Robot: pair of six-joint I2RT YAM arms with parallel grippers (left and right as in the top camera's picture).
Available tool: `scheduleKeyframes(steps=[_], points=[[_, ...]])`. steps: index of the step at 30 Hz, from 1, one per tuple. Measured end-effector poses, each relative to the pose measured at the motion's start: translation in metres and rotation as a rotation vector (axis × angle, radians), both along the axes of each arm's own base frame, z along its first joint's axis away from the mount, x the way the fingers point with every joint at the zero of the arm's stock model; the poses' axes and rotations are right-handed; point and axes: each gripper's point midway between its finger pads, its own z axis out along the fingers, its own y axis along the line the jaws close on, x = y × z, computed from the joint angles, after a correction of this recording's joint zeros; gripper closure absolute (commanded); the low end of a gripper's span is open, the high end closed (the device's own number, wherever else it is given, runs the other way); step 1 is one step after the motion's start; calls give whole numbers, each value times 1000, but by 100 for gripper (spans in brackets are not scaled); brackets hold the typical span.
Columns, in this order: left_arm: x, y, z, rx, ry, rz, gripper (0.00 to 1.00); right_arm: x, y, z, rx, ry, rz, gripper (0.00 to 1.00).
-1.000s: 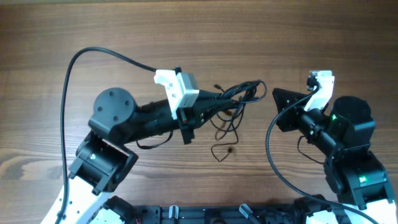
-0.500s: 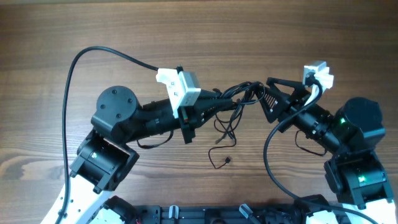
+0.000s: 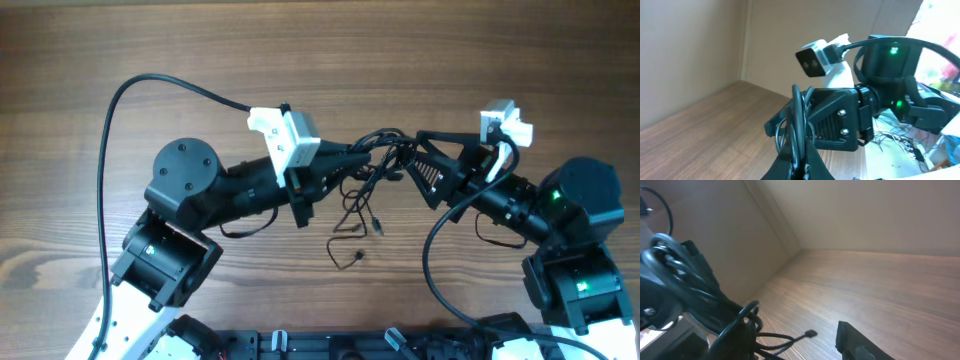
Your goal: Untangle cables
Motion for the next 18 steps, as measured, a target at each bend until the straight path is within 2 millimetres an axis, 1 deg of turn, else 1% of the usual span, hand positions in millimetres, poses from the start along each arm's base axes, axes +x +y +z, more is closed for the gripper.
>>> scheduleKeyframes(steps=[2, 6, 8, 10, 12, 15, 17, 18], points=[[2, 1, -3, 10, 18, 16, 96, -2, 3, 10, 21, -34, 22, 46], [11, 4, -9, 26, 43, 68, 96, -5, 5, 15, 47, -36, 42, 46], [16, 7, -14, 38, 61, 102, 96, -5, 5, 22, 67, -51, 45, 45], [17, 8, -20, 54, 85, 113, 96, -6, 6, 38, 99, -105, 49, 41], [11, 6, -22, 59, 96, 77, 96, -4, 4, 44, 120, -116, 34, 40], [-7, 0, -26, 67, 121, -35, 96, 4, -3, 48, 140, -115, -28, 40], [-14, -2, -27, 71, 133, -74, 96, 9, -7, 54, 152, -135, -64, 39], [-17, -2, -31, 80, 152, -87, 96, 11, -10, 60, 165, -157, -86, 34]])
